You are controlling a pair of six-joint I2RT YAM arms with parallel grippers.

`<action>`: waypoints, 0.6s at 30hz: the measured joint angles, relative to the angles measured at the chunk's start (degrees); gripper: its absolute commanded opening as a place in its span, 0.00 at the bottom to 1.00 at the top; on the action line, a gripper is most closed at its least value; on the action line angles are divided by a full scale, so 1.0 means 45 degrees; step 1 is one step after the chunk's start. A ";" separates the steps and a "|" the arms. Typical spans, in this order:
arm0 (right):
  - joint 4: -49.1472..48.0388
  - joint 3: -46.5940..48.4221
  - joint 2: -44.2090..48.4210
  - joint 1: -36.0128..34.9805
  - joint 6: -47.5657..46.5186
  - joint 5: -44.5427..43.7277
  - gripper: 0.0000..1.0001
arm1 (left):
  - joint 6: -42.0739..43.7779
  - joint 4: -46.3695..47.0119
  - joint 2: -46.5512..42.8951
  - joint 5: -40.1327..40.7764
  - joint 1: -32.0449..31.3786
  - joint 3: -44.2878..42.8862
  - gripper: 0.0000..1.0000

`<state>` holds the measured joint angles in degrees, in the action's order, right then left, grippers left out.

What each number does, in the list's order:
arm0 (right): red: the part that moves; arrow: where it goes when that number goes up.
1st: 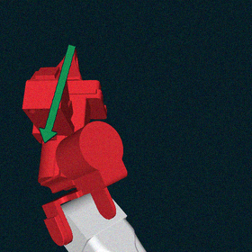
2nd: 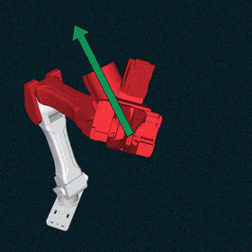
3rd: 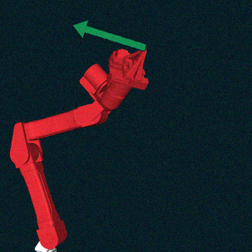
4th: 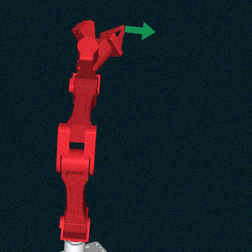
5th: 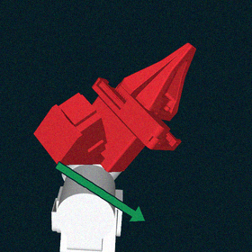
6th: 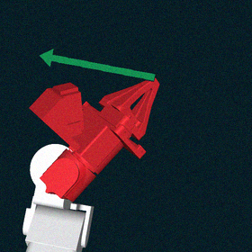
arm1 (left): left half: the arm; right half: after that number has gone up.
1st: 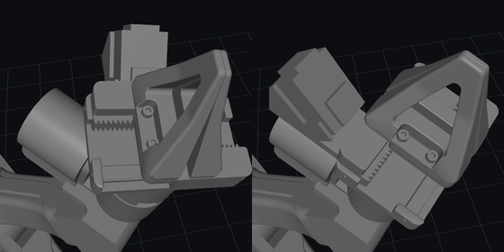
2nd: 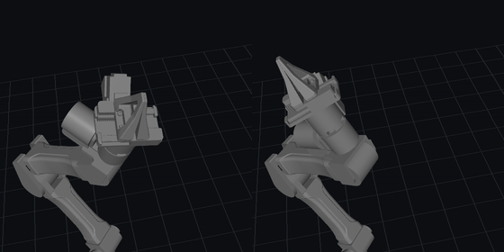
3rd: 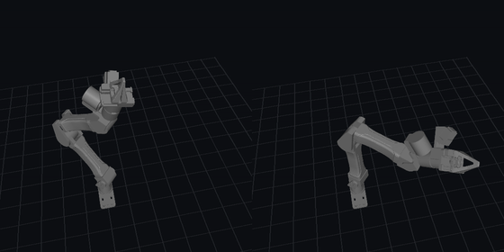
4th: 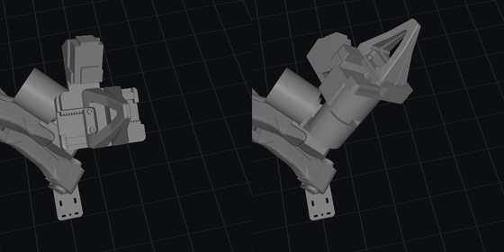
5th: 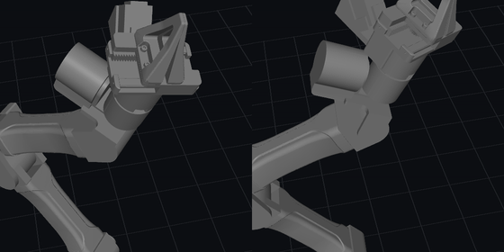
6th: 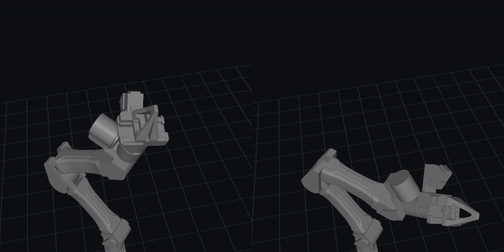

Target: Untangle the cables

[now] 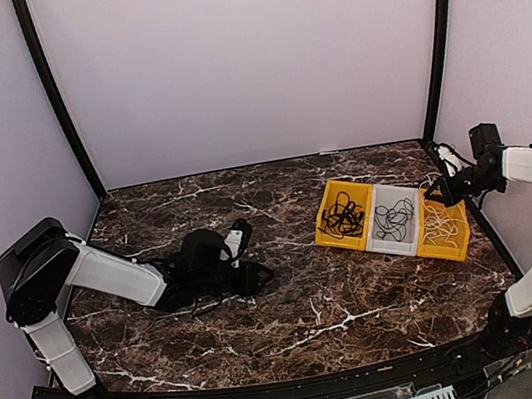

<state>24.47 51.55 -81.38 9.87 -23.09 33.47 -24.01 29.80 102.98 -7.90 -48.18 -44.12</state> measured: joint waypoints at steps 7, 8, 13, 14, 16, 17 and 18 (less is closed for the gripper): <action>-0.0670 -0.0049 -0.0204 -0.0005 0.0636 0.0049 0.00 | -0.0141 0.0024 0.0024 -0.0053 0.0000 0.0000 0.43; -0.0709 -0.0049 -0.0204 -0.0005 0.0675 0.0068 0.00 | -0.0151 0.0034 0.0034 -0.0063 0.0000 0.0000 0.43; -0.0894 0.0024 -0.0204 -0.0019 0.1112 0.0481 0.00 | -0.0204 0.0078 0.0214 -0.0170 0.0000 0.0000 0.43; -0.0952 0.0029 -0.0204 -0.0024 0.1214 0.0622 0.00 | -0.0243 0.0078 0.0253 -0.0199 0.0000 0.0000 0.43; -0.1005 0.0029 -0.0204 -0.0053 0.1321 0.0753 0.00 | -0.0291 0.0083 0.0296 -0.0257 0.0000 0.0000 0.43; -0.1010 0.0024 -0.0204 -0.0068 0.1341 0.0767 0.00 | -0.0306 0.0083 0.0301 -0.0282 0.0000 0.0000 0.43; -0.1020 0.0015 -0.0204 -0.0078 0.1316 0.0753 0.00 | -0.0335 0.0102 0.0301 -0.0296 0.0000 0.0000 0.43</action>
<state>19.88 51.62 -82.30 9.52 -17.17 36.86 -25.52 30.26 104.33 -9.23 -48.18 -44.12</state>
